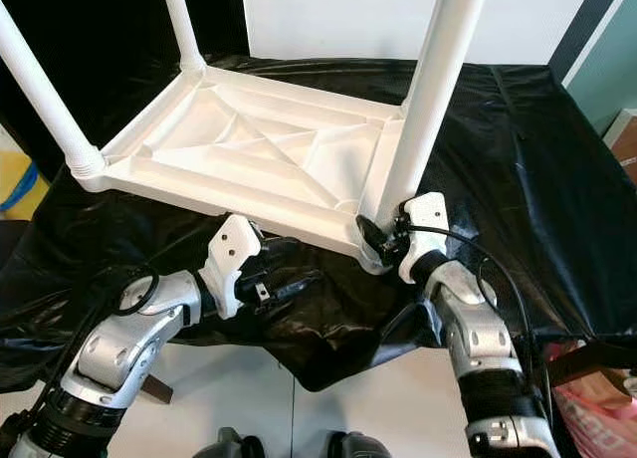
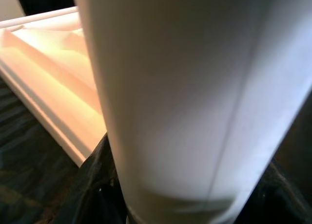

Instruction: Building children table

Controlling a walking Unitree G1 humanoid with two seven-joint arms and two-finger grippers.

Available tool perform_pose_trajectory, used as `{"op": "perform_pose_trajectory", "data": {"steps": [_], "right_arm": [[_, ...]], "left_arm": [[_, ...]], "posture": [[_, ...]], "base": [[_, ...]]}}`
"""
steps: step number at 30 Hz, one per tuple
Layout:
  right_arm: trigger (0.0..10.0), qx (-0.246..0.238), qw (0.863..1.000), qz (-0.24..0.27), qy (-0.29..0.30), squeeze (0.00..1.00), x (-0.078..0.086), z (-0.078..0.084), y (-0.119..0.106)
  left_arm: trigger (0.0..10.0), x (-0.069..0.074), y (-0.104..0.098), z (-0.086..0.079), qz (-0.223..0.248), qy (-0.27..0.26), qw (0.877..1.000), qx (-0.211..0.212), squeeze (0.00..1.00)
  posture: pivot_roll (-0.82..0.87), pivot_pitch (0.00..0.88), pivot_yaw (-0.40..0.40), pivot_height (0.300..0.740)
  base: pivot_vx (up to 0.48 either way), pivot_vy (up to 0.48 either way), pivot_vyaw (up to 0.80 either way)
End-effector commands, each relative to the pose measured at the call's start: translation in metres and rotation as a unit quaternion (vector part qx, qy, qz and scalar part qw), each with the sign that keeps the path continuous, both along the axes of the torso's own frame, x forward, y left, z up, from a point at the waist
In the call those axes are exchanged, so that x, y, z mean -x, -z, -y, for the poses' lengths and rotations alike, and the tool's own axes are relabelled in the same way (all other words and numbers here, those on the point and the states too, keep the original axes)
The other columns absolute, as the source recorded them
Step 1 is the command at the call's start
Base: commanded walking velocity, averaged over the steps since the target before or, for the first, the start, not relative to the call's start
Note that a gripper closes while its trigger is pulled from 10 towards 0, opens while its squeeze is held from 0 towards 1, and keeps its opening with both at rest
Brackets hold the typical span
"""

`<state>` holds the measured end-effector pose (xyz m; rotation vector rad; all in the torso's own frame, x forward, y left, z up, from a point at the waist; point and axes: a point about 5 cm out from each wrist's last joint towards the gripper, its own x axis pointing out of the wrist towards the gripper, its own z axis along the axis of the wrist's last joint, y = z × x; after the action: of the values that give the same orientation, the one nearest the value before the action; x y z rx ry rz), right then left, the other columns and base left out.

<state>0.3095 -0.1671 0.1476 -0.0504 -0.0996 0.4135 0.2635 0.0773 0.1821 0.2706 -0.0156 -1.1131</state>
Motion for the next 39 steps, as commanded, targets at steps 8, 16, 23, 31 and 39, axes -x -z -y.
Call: {"op": "perform_pose_trajectory", "data": {"steps": [8, 16, 23, 31, 39], "right_arm": [[10.0, -0.012, 0.990, -0.025, 0.135, 0.00, 0.006, 0.014, 0.013], [10.0, -0.032, 0.957, -0.041, 0.285, 0.00, 0.022, 0.007, 0.026], [10.0, -0.047, 0.944, -0.041, 0.324, 0.00, 0.029, -0.005, 0.028], [10.0, -0.049, 0.941, -0.030, 0.335, 0.00, 0.032, -0.007, 0.022], [10.0, -0.042, 0.942, -0.017, 0.331, 0.10, 0.034, -0.005, 0.016]], "left_arm": [[10.0, -0.005, 0.000, 0.002, 0.003, -0.004, 1.000, -0.002, 0.00], [10.0, -0.014, -0.002, 0.005, 0.019, -0.029, 0.999, 0.008, 0.00], [10.0, -0.016, -0.004, 0.005, 0.024, -0.034, 0.999, 0.013, 0.00], [10.0, -0.018, -0.004, 0.008, 0.031, -0.037, 0.999, 0.017, 0.00], [10.0, -0.020, -0.004, 0.008, 0.043, -0.049, 0.998, 0.016, 0.00]], "posture": [[-0.02, 0.114, -0.042, 0.740], [0.00, 0.098, -0.039, 0.740], [0.00, 0.090, -0.035, 0.740], [-0.01, 0.084, -0.028, 0.740], [-0.02, 0.090, -0.029, 0.740]], "base": [[0.000, 0.000, 0.00], [0.000, 0.000, 0.00], [0.000, 0.000, 0.00], [0.000, 0.000, 0.00], [0.000, 0.000, 0.00]]}}
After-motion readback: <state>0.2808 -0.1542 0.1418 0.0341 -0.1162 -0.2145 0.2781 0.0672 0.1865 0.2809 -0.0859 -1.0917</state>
